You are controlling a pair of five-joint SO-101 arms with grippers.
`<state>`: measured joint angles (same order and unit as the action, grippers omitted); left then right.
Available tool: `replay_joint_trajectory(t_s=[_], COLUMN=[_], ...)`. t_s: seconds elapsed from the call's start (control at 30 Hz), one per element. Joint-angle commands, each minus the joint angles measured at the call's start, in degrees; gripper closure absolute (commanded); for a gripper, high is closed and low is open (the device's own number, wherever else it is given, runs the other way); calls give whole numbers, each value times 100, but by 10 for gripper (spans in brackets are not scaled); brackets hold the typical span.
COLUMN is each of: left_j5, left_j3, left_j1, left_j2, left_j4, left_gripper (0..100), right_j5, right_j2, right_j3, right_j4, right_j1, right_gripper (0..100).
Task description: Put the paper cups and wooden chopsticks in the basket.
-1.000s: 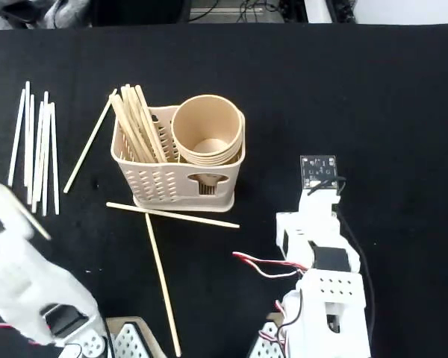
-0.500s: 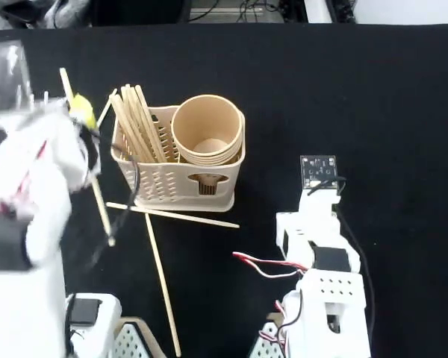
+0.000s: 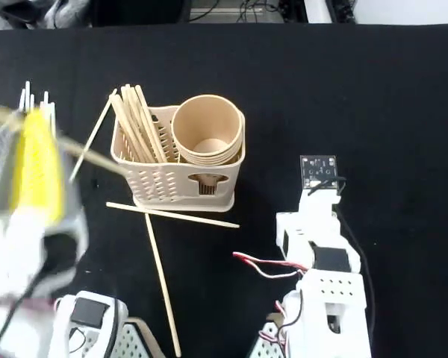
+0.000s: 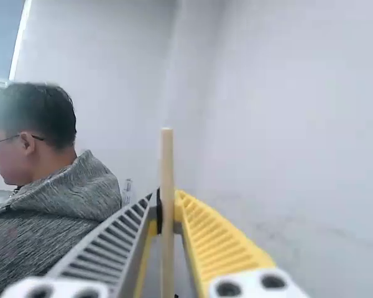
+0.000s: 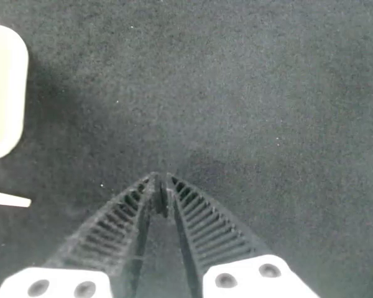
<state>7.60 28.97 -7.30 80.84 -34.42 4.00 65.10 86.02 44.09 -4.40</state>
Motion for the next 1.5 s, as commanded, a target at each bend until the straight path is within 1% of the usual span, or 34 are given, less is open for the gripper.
replay_joint_trajectory(t_s=[0.0,0.13,0.2,0.53,0.57,0.6,0.67,0.7,0.77,0.87,0.97,1.03,1.13,1.23,1.37,1.47], left_j5=[-26,0,9,-26,-35,-35,9,9,9,-26,-35,-255,-818,-1248,-1371,-1424], left_j3=[215,514,585,1218,1262,1253,963,725,198,-391,-629,-664,-681,-1095,-2185,-3073], left_j1=[-40,-40,-40,-40,-31,-31,-31,13,330,1095,2158,2721,3301,3670,3978,4004], left_j2=[-580,-1459,-1776,-1943,-1934,-1934,-1943,-1987,-1996,-2004,-2233,-2673,-3736,-5046,-6866,-8237], left_j4=[580,1266,1486,1495,1389,1134,325,-149,-993,-1785,-2189,-2295,-2259,-2268,-2629,-2787], left_gripper=[971,971,971,970,960,926,823,796,791,781,776,775,776,780,780,780], right_j5=[-9,-9,-9,0,0,0,0,0,0,0,0,0,0,0,0,0], right_j2=[13,13,13,13,13,13,13,13,13,13,13,13,13,13,13,13], right_j3=[-22,-22,-22,-22,-22,-22,-22,-22,-22,-22,-22,-22,-22,-22,-22,-22], right_j4=[-105,-105,-105,-105,-105,-105,-105,-105,-105,-105,-105,-105,-105,-105,-105,-105], right_j1=[79,79,79,79,79,79,79,79,79,79,79,79,79,79,79,79], right_gripper=[983,983,983,983,983,983,983,983,983,983,983,983,983,983,983,983])
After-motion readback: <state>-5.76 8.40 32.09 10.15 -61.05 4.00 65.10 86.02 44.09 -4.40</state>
